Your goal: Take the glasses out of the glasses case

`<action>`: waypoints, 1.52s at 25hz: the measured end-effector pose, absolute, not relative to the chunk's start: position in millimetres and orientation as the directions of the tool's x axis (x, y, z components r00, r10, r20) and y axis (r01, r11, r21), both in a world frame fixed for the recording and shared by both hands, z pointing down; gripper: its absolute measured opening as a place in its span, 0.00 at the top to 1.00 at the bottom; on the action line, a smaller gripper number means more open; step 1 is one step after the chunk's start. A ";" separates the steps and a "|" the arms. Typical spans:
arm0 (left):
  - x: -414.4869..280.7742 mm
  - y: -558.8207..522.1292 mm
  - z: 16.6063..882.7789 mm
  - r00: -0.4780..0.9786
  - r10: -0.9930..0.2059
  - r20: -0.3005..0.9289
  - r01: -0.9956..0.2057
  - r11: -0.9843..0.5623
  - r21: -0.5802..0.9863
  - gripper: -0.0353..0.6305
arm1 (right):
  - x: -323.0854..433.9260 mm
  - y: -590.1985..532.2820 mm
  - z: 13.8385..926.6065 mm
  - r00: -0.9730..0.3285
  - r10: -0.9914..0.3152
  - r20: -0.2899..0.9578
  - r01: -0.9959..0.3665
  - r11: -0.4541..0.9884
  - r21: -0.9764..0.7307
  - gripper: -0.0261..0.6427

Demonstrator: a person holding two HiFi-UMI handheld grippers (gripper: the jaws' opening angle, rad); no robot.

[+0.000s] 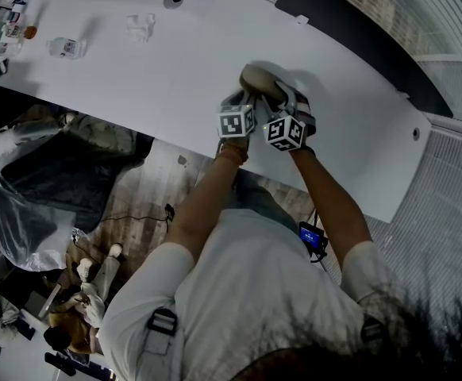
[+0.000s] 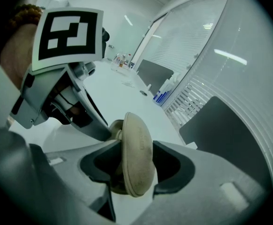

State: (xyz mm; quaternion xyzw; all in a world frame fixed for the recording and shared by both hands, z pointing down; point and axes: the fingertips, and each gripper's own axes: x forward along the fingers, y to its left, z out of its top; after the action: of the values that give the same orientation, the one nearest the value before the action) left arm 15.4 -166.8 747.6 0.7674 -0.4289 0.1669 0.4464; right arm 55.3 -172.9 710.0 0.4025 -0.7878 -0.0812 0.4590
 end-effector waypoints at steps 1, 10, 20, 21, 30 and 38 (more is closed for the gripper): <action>14.8 -166.7 748.0 0.574 -0.509 0.641 -0.809 -0.233 0.540 0.74 | 55.6 -173.5 708.1 -0.254 -0.712 0.655 -0.560 0.660 0.500 0.66; 16.4 -165.0 751.3 0.579 -0.503 0.642 -0.808 -0.244 0.537 0.74 | 68.7 -189.4 684.5 -0.255 -0.738 0.625 -0.580 0.634 0.511 0.71; 16.4 -165.2 751.4 0.575 -0.499 0.648 -0.812 -0.249 0.528 0.74 | 90.4 -222.7 680.6 -0.246 -0.717 0.652 -0.575 0.650 0.498 0.86; 16.3 -165.8 751.5 0.575 -0.499 0.649 -0.812 -0.248 0.528 0.74 | 91.6 -225.2 682.8 -0.245 -0.711 0.659 -0.570 0.655 0.496 0.88; 16.5 -168.0 750.1 0.574 -0.499 0.650 -0.813 -0.250 0.526 0.74 | 103.1 -241.8 696.4 -0.227 -0.684 0.693 -0.552 0.677 0.487 0.93; 17.4 -167.8 751.1 0.581 -0.495 0.647 -0.807 -0.243 0.539 0.74 | 111.5 -255.0 711.0 -0.216 -0.661 0.719 -0.542 0.693 0.475 0.94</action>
State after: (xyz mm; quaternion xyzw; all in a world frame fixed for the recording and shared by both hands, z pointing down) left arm 17.4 -167.8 751.1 0.7688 -0.4232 0.1747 0.4465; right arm 111.5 -255.0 711.0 0.3869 -0.7775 -0.0604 0.4921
